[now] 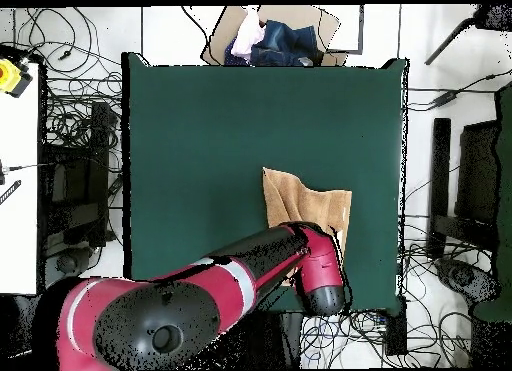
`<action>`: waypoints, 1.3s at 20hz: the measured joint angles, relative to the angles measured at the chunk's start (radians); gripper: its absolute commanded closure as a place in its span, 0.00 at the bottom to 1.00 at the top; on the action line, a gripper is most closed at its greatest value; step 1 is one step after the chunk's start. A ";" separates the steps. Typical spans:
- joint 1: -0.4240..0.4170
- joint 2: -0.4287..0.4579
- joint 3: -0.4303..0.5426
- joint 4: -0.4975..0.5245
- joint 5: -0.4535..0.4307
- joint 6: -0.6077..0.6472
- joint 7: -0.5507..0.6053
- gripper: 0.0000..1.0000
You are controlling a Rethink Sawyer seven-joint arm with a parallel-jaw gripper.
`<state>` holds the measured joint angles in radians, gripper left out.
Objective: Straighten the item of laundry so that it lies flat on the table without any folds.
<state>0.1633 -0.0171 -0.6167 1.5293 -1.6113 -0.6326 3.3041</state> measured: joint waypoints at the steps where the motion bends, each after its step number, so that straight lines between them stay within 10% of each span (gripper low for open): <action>1: 0.001 0.000 0.000 0.000 -0.001 0.000 0.000 0.00; 26: 0.086 0.021 0.000 -0.001 -0.031 0.003 0.000 0.00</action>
<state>0.2493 0.0035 -0.6165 1.5286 -1.6424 -0.6299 3.3041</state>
